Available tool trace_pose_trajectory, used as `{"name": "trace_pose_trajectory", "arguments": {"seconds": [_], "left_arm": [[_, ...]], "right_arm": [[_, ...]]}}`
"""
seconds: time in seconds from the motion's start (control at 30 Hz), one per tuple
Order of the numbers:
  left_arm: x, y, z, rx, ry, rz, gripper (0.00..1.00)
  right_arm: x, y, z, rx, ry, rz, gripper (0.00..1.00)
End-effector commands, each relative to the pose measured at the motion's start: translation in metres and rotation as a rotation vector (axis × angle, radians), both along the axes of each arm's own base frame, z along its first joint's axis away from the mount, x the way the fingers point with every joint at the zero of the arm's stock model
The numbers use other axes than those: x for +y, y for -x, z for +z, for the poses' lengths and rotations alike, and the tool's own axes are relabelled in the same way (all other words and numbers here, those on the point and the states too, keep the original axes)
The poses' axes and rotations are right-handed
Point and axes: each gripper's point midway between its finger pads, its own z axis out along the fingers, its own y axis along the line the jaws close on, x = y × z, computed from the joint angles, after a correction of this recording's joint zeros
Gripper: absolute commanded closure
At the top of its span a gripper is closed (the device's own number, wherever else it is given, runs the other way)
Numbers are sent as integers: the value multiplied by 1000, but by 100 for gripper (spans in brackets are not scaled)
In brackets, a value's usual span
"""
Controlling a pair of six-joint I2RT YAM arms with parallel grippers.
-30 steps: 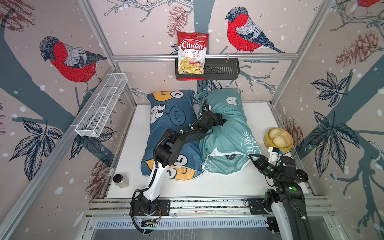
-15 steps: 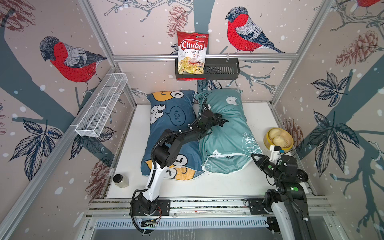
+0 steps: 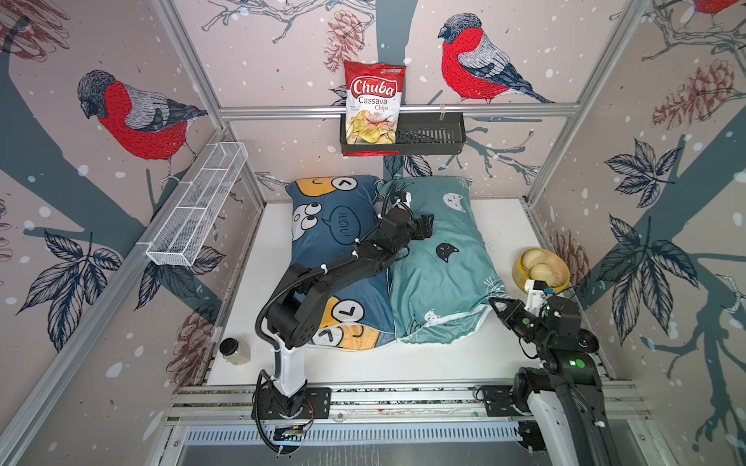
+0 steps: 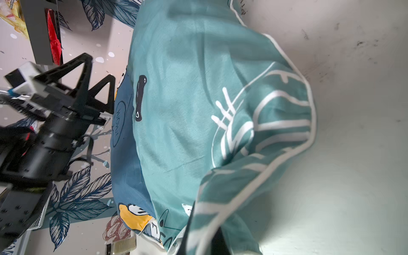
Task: Zip up pillowcases
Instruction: Pick up the pillowcase from the center of the board, then zip the zipper on the pillowcase.
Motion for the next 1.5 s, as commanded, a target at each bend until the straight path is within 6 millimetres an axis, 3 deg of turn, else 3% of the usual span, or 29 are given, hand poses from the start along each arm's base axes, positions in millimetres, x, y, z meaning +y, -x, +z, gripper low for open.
{"name": "trace_pose_trajectory", "arguments": {"seconds": [0.0,0.1,0.2,0.43,0.57,0.7,0.9,1.47], "left_arm": [[-17,53,23,-47,27,-139,21],[-24,109,23,22,154,-296,29],[-24,148,12,136,314,-418,39],[-40,213,-5,288,435,-526,56],[-63,240,-24,365,441,-545,62],[-82,250,-38,423,467,-560,64],[-92,245,-59,497,538,-537,66],[-113,243,-59,543,599,-547,74]], "right_arm": [[5,3,2,3,13,45,100],[9,4,2,16,9,76,100],[19,7,4,25,-32,130,100],[26,7,11,25,-82,170,100],[29,5,12,21,-109,181,100],[31,5,15,10,-111,195,100],[34,5,18,-5,-140,209,100],[38,9,18,-22,-158,235,100]]}}
